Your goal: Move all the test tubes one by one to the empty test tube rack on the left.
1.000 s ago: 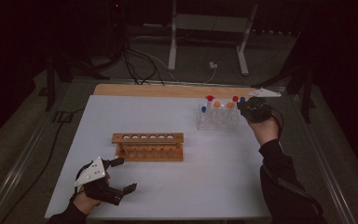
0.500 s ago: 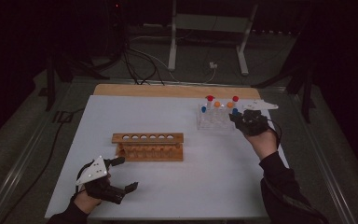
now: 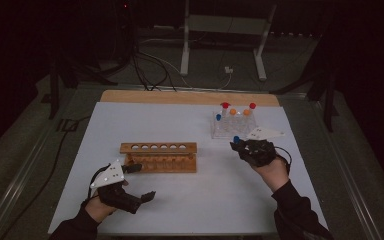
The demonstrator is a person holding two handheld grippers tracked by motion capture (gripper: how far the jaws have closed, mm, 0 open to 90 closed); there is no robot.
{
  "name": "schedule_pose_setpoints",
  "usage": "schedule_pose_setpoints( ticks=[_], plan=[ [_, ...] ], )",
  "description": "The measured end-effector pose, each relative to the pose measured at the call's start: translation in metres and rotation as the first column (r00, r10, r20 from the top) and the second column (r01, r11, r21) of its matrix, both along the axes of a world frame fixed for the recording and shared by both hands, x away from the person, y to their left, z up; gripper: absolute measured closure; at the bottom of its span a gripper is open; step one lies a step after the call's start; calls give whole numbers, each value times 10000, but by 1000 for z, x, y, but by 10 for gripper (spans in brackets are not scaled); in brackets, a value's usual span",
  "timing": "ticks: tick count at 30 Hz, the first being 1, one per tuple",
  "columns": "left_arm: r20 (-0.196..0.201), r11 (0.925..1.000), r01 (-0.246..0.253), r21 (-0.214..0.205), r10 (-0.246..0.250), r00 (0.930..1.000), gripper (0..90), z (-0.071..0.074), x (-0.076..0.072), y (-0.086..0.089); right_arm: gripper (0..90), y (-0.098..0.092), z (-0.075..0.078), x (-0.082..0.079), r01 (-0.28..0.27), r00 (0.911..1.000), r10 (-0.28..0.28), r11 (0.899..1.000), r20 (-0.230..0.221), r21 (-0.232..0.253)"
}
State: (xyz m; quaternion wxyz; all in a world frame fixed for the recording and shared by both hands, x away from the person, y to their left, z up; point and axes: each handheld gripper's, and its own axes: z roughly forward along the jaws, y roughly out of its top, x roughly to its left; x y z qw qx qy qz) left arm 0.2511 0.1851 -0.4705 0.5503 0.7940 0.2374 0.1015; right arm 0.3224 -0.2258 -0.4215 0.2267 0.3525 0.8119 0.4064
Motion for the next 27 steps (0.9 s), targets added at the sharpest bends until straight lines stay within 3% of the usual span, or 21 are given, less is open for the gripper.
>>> schedule_pose_setpoints(
  ticks=[4,9,20,27],
  plan=[
    [-229,9999,16,163,-12,9997,6,3,3,-8,763,11,-7,-11,-524,9986,524,9986,-108,-36],
    [-203,9989,378,265,-373,9991,6,7,3,-19,763,25,-16,-24,-1153,9930,1152,9933,-263,-18],
    [-214,9937,1125,-5,-1125,9934,6,22,9,-43,764,57,-30,-45,-2523,9668,2509,9674,-492,-239],
    [-79,9876,1570,-48,-1570,9876,17,32,13,-61,763,63,-28,-50,-2911,9557,2906,9567,-464,-24]
  ],
)
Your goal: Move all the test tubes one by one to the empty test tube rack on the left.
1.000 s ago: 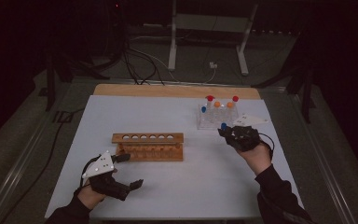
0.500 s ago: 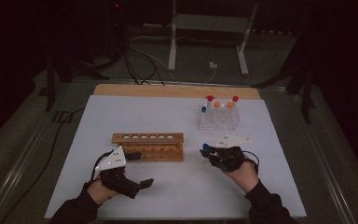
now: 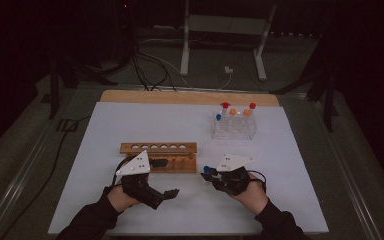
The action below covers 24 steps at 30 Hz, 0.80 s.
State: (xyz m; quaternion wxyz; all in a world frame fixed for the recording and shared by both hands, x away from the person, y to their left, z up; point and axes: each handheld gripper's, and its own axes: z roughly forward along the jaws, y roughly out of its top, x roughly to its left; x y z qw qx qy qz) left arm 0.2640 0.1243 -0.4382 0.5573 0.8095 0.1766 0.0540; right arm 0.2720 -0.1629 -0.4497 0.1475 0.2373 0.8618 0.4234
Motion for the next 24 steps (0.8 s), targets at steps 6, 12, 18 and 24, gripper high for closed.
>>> schedule_pose_setpoints(
  ticks=[6,12,18,24],
  plan=[
    [46,9995,183,-245,-181,9998,56,5,6,-11,764,1,1,-2,-121,9999,121,9999,38,34],
    [169,9991,403,-119,-401,9991,165,7,10,-26,763,2,1,-3,-240,9997,240,9997,80,-5],
    [370,9986,526,54,-527,9979,292,10,14,-42,763,2,2,-4,-270,9996,270,9996,5,9],
    [417,9978,633,183,-640,9971,403,9,19,-55,764,3,2,-5,-335,9994,335,9994,12,58]
  ],
)
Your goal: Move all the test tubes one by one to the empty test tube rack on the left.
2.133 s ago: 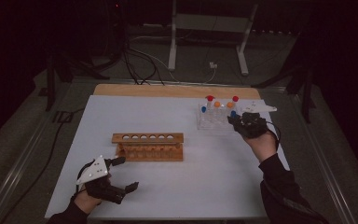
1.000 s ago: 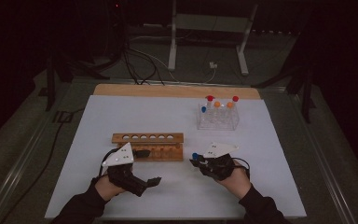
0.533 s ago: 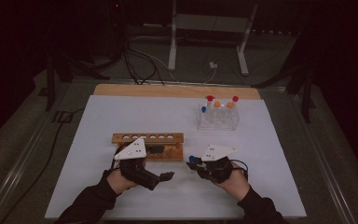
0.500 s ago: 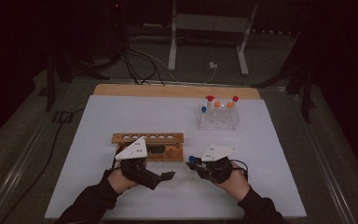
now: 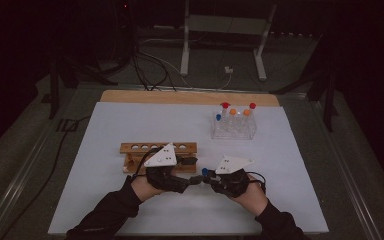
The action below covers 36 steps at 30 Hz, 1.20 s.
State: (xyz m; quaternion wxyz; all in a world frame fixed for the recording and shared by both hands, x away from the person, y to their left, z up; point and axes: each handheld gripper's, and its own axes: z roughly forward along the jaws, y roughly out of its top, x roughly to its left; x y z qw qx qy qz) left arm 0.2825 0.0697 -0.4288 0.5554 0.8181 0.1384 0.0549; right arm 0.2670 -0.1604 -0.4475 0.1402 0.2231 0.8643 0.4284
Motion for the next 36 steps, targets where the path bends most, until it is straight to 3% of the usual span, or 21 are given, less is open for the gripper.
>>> schedule_pose_setpoints(
  ticks=[9,21,30,36],
  plan=[
    [148,9996,31,273,-35,9999,559,-5,3,-14,763,0,0,-1,-68,10000,68,10000,7,28],
    [370,9983,-2,587,-20,9993,749,-9,5,-20,763,-1,1,0,14,10000,-14,10000,1,70],
    [748,9964,-67,845,4,9972,772,-5,4,-22,752,-3,1,1,54,10000,-53,9997,-71,236],
    [760,9968,-345,715,290,9967,773,3,9,-15,540,-3,3,0,224,9997,-222,9989,-46,419]
  ],
)
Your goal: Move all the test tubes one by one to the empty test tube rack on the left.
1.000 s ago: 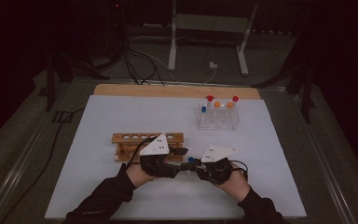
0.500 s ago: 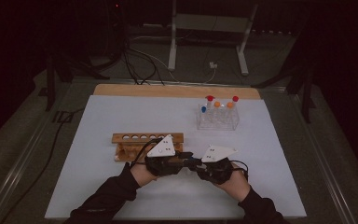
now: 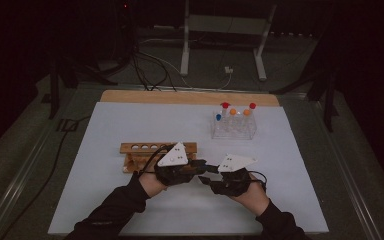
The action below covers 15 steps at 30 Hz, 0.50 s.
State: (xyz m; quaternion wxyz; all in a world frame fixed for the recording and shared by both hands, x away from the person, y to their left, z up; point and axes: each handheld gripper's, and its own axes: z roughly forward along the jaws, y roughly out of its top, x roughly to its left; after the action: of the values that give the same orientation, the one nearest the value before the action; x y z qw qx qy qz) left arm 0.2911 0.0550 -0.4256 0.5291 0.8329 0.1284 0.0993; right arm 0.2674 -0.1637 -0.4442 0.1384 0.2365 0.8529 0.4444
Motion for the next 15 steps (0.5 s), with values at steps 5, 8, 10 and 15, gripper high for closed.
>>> schedule_pose_setpoints(
  ticks=[5,8,10,15],
  plan=[
    [85,9997,-250,-53,250,9997,773,7,4,6,381,-2,1,1,61,10000,-61,9996,11,262],
    [143,9993,-368,-65,369,9992,773,12,8,9,293,-3,3,2,66,9999,-71,9989,99,454],
    [144,9991,-426,-88,427,9990,773,15,10,11,243,-4,4,3,109,9999,-112,9984,50,557],
    [302,9975,-696,-117,699,9971,772,22,16,16,136,-9,7,4,216,9997,-226,9960,99,866]
  ],
)
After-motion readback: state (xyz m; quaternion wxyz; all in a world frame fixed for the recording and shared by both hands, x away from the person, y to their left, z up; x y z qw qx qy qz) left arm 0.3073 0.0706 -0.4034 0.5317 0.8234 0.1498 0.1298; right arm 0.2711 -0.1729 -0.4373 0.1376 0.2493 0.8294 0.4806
